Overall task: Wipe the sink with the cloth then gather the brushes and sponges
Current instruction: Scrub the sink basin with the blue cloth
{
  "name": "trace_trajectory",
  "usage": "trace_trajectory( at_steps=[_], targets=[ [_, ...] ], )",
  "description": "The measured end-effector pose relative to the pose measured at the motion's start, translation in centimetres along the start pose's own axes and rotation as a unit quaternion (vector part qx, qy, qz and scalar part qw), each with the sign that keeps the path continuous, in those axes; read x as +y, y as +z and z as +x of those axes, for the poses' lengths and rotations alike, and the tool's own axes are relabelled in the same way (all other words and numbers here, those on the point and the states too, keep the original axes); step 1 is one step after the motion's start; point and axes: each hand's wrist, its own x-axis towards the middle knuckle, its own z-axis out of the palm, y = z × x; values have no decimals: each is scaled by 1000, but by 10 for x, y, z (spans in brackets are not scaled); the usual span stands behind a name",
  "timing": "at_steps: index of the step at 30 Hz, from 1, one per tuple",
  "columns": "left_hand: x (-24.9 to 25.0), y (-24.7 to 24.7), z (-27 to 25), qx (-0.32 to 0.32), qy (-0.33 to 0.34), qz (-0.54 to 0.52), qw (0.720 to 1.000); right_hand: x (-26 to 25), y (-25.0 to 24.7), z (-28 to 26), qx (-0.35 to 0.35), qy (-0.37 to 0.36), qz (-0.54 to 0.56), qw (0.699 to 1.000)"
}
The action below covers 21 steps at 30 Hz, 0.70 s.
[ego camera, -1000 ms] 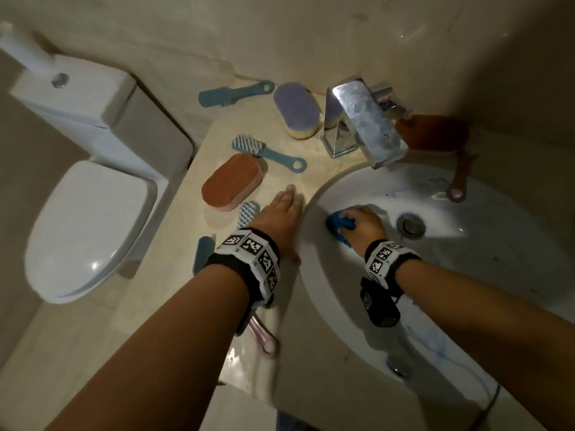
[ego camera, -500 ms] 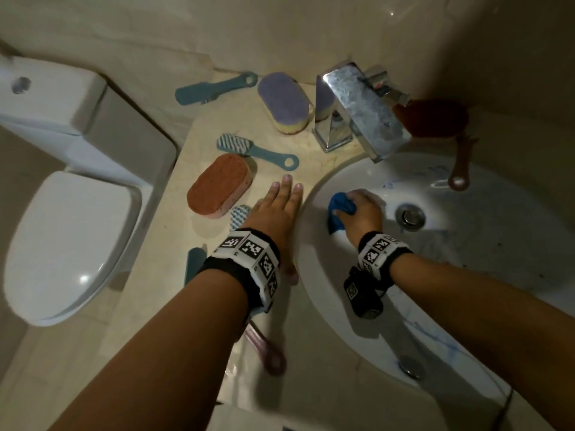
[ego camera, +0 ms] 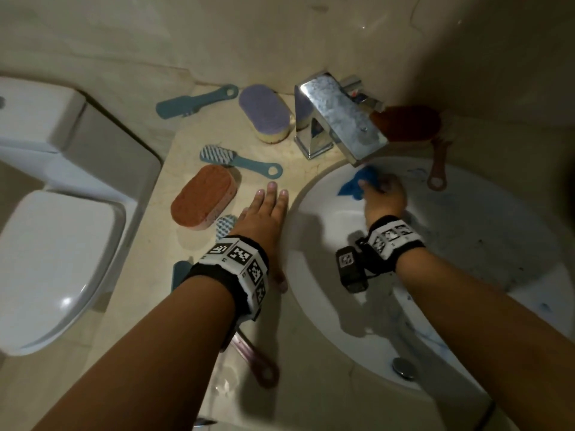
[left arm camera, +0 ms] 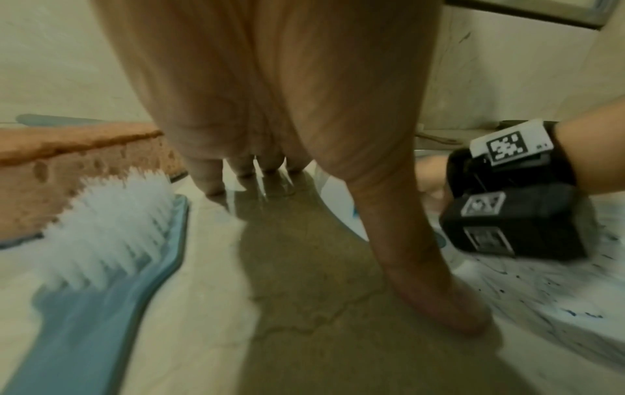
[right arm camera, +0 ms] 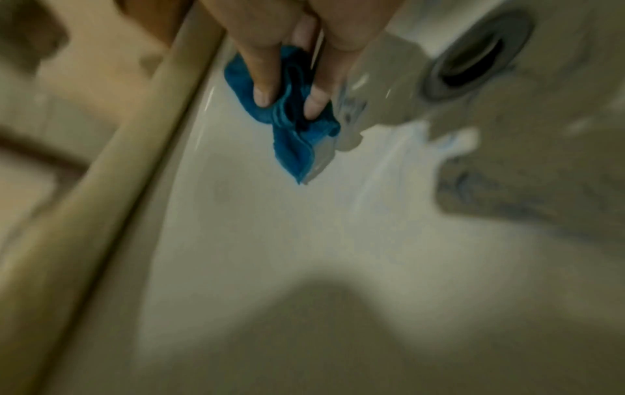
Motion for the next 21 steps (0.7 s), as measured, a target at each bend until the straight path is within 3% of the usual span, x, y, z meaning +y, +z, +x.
trace_trajectory(
  at_steps=[3,5,8,11,14,18,21],
  targets=[
    [1,-1,0,0,-1,5,1000,-12,-26,22,119,51,77,989],
    [1,0,1,3,-3,6,1000,-18,-19,20,89,26,83,992],
    [0,1,3,6,-5,5,1000,-13,2,2,-17,-34,14,999],
    [-1,2,2,6,-1,4,1000,-5,-9,9,12,-30,-15,999],
    [-2,3,4,10,1,3,1000,0,-18,18,66,-4,54,996],
    [-3,4,5,15,1,-2,1000,11,5,-1,-32,-98,-68,992],
    [-3,4,5,15,1,-4,1000,16,-3,10,2,-92,-109,990]
  ],
)
